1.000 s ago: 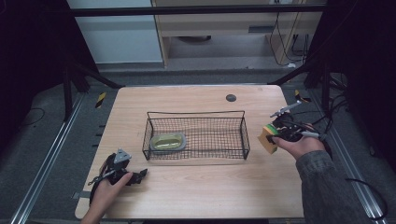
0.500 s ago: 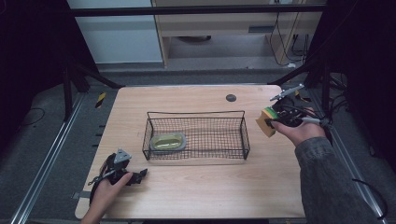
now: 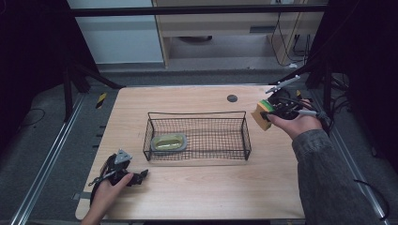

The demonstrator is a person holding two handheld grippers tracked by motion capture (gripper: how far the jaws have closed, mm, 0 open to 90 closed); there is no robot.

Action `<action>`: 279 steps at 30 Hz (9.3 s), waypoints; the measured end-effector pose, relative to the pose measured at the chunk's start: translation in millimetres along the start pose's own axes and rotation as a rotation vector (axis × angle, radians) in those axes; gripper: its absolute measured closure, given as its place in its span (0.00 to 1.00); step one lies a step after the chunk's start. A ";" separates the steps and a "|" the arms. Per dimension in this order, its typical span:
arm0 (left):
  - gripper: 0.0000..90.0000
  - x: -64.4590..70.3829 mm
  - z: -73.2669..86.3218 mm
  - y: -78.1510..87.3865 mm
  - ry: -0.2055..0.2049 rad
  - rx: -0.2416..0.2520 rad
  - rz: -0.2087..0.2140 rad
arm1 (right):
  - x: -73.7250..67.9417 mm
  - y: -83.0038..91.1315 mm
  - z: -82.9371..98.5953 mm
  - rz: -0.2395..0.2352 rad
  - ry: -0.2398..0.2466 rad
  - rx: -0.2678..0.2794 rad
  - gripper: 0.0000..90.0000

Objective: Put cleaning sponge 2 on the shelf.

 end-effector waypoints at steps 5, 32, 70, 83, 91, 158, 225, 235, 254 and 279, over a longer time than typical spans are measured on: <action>0.00 -0.1 -0.1 -0.1 -0.001 0.000 -0.001 | -4.7 -3.4 -7.0 -0.005 0.018 -0.006 0.72; 0.00 0.0 -0.4 -0.5 0.000 0.001 0.001 | -37.5 -37.7 -24.5 -0.086 0.066 0.001 0.72; 0.00 -0.2 -0.4 -0.3 -0.004 -0.002 0.002 | -42.6 -93.8 -11.4 -0.134 0.022 -0.045 0.72; 0.00 -0.3 -0.4 -0.3 -0.006 -0.003 0.002 | -43.3 -102.7 -4.0 -0.131 0.023 -0.055 0.72; 0.00 -0.3 -0.5 -0.4 -0.006 -0.003 0.002 | -46.9 -109.7 1.5 -0.136 0.015 -0.066 0.72; 0.00 -0.3 -0.6 -0.6 -0.008 -0.004 0.003 | -95.6 -121.8 -10.0 -0.206 0.097 -0.087 0.58; 0.00 -0.3 -0.9 -0.8 -0.009 -0.004 0.003 | -46.2 -49.3 47.1 0.055 -0.035 0.243 0.10; 0.00 -0.3 -1.0 -1.0 -0.008 -0.004 0.003 | -33.6 -58.4 84.3 0.067 -0.102 0.231 0.10; 0.00 -0.4 -1.1 -1.0 -0.009 -0.004 0.004 | -21.5 -92.2 117.8 0.061 -0.168 0.139 0.10; 0.00 -0.4 -1.2 -1.2 -0.009 -0.004 0.004 | -11.7 -134.9 154.9 0.094 -0.265 0.090 0.10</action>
Point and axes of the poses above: each handheld gripper's, and its own axes: y roughly backward along the jaws, z roughly out of its underside, x roughly to its right, the point moved 8 cm from there along -y, roughly forward along the jaws, and after that the axes turned 10 degrees about y, right-handed, at the moved point
